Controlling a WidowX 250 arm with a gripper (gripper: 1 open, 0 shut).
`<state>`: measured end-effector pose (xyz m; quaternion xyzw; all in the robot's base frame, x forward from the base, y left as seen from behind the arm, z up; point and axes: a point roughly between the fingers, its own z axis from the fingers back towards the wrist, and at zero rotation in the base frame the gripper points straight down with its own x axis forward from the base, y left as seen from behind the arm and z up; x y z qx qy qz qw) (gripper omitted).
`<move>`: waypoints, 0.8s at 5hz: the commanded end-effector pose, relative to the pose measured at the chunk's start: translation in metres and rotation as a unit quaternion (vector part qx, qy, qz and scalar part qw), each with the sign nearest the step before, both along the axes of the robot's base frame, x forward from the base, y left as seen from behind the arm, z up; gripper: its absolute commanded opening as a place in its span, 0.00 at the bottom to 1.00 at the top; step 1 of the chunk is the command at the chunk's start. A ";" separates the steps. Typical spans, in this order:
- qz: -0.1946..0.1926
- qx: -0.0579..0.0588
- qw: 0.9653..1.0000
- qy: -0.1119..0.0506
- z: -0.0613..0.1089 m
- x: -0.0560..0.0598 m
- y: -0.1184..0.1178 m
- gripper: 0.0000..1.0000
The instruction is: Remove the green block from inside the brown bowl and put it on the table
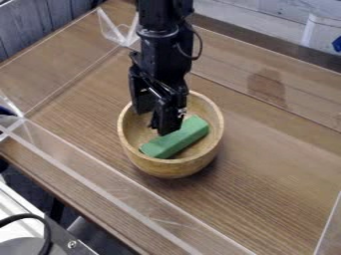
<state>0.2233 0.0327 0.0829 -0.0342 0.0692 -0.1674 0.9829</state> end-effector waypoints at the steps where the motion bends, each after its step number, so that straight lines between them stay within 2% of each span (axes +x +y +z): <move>1: -0.002 -0.004 1.000 -0.029 0.001 0.009 0.005 1.00; 3: -0.009 -0.004 1.000 0.010 -0.023 0.015 0.009 1.00; 4: -0.014 0.013 1.000 0.012 -0.032 0.018 0.008 1.00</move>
